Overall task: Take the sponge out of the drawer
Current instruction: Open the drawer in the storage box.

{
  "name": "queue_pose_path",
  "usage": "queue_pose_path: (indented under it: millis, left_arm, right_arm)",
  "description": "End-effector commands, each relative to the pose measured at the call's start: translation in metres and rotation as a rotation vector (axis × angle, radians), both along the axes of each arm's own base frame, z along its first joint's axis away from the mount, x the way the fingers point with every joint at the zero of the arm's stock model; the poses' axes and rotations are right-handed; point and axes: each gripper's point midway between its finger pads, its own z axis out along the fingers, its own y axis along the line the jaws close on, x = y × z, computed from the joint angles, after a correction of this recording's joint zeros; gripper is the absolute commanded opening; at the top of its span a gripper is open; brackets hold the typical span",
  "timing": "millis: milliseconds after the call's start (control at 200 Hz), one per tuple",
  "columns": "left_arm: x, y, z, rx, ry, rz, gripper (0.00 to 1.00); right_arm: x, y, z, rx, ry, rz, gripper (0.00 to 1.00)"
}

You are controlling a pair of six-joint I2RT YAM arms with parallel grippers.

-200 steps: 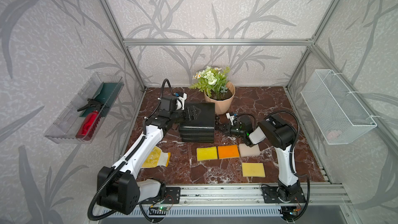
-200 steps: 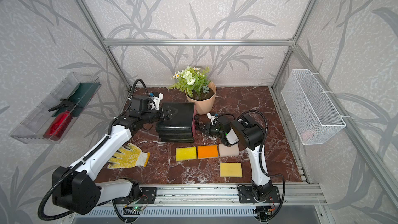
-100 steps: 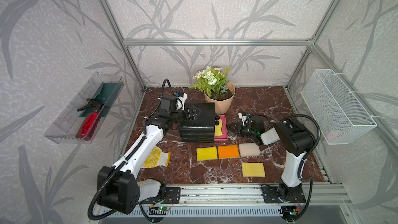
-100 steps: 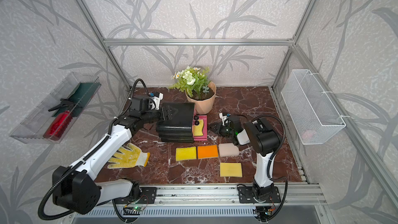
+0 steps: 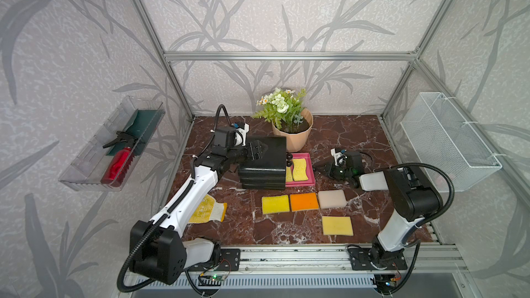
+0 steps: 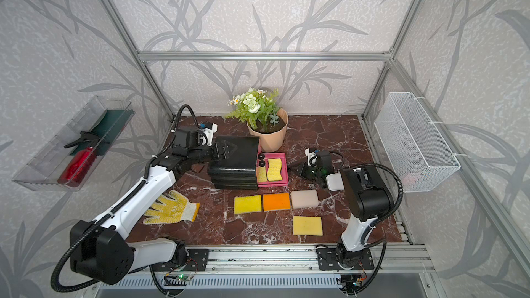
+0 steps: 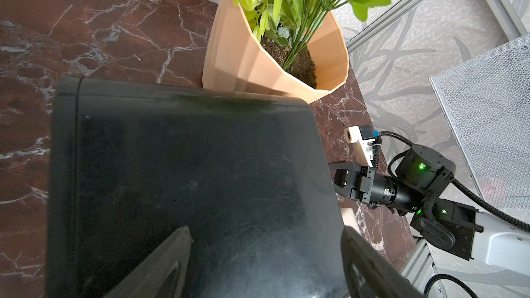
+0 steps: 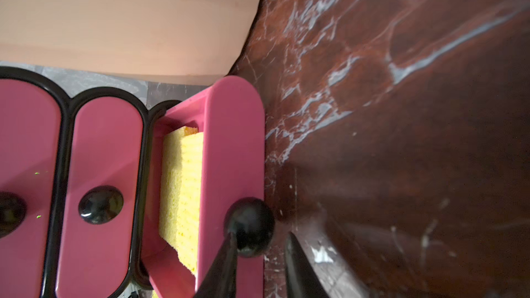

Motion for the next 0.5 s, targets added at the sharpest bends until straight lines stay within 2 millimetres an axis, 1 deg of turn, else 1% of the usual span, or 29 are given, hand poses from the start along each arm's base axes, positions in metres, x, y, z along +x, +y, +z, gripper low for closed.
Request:
queue_pose_path:
  millis: [0, 70, 135, 145, 160, 335, 495]
  left_arm:
    - [-0.013, 0.005, -0.033, 0.046, 0.133, 0.012, 0.82]
    - [-0.013, 0.004, -0.033, 0.042, 0.135, 0.009, 0.82]
    - [-0.013, 0.004, -0.032, 0.038, 0.134, 0.007, 0.83]
    - [-0.013, 0.004, -0.032, 0.038, 0.133, 0.007, 0.83]
    - [-0.013, 0.004, -0.033, 0.038, 0.135, 0.007, 0.83]
    - [-0.012, 0.003, -0.036, 0.039, 0.145, 0.006, 0.83]
    - [-0.013, 0.003, -0.034, 0.039, 0.141, 0.006, 0.82]
  right_arm:
    - [-0.005, -0.012, -0.004, -0.055, 0.006, -0.012, 0.21]
    - [-0.006, -0.017, -0.004, -0.065, 0.010, -0.019, 0.21]
    - [-0.007, -0.023, -0.008, -0.084, 0.022, -0.030, 0.21]
    - [-0.006, -0.023, -0.002, -0.083, 0.005, -0.032, 0.21]
    - [-0.006, -0.025, 0.000, -0.088, -0.002, -0.036, 0.21]
    - [-0.007, -0.032, 0.001, -0.114, 0.003, -0.045, 0.20]
    - [-0.009, -0.039, 0.005, -0.151, -0.006, -0.055, 0.20]
